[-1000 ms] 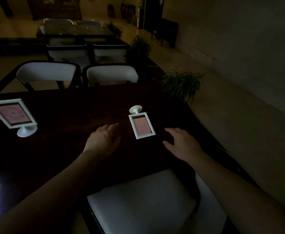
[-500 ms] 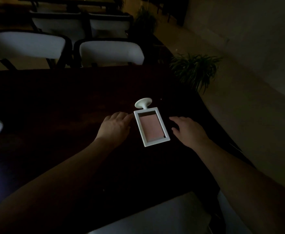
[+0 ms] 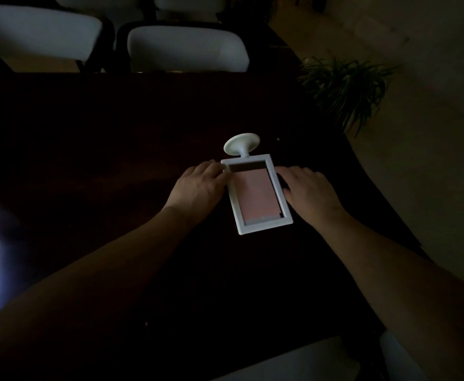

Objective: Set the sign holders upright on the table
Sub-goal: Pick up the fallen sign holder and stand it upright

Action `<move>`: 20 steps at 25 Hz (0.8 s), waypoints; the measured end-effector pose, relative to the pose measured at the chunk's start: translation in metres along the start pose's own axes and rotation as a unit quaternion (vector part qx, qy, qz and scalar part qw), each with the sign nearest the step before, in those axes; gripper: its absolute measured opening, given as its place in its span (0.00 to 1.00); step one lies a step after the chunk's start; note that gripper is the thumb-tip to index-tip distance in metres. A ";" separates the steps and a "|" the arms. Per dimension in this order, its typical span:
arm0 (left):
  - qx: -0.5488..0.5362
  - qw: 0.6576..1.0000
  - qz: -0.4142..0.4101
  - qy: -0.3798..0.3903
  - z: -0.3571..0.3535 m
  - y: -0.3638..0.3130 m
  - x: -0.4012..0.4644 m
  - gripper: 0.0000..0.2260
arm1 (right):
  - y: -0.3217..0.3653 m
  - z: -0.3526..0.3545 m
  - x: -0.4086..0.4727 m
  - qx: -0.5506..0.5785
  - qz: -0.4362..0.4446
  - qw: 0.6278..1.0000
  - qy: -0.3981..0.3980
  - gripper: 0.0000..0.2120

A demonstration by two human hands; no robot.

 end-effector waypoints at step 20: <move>-0.196 0.968 0.120 -0.100 0.077 0.017 -0.006 0.09 | 0.027 0.074 0.033 0.236 -0.072 0.966 -0.073 0.10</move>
Point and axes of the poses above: each hand's wrist, its own x-axis towards the middle knuckle, its own z-axis out of the back of the hand, y = z × x, the point moved 5 cm from there along x, towards the middle knuckle, and after that the axes turned 13 degrees about -y, right-handed, at the moved point
